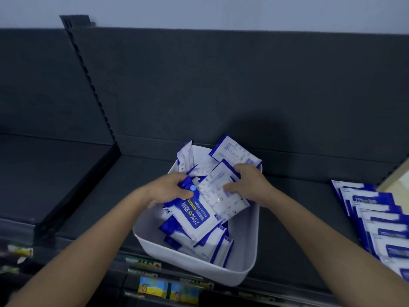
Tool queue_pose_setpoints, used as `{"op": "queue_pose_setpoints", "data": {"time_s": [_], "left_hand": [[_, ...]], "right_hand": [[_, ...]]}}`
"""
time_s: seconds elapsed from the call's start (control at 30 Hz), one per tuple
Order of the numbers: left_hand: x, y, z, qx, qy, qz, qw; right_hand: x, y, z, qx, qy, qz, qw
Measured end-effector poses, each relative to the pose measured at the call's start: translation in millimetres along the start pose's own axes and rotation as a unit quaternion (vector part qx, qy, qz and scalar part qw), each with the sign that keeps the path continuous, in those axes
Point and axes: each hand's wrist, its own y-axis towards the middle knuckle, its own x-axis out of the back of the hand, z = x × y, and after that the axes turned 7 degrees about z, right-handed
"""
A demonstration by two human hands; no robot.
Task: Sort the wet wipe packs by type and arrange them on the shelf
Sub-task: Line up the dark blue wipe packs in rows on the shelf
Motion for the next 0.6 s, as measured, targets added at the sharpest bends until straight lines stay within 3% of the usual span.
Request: {"op": "queue_pose_setpoints", "data": {"time_s": [0.1,0.23,0.33,0.4,0.5,0.6], "left_hand": [[0,1,-2,-0.001,-0.020,-0.087,0.996],[-3,-1,-8,-0.026,-0.054,-0.156,0.986],[-11,2,-10,-0.009,-0.220,-0.163,0.962],[-17,8,-12,0.005,-0.335,-0.154,0.930],[-21,20,-11,0.018,-0.455,-0.159,0.876],[-24,27,-7,0.018,-0.561,-0.136,0.816]], "right_hand": [[11,4,1,0.024,0.017,-0.051,0.998],[25,1,7,0.093,0.130,-0.219,0.963],[24,-5,14,0.165,0.170,-0.271,0.933],[10,-7,11,0.200,0.119,-0.238,0.943],[-14,-8,-1,0.241,0.002,-0.067,0.968],[-20,-4,-11,0.276,-0.137,0.017,0.951]]}}
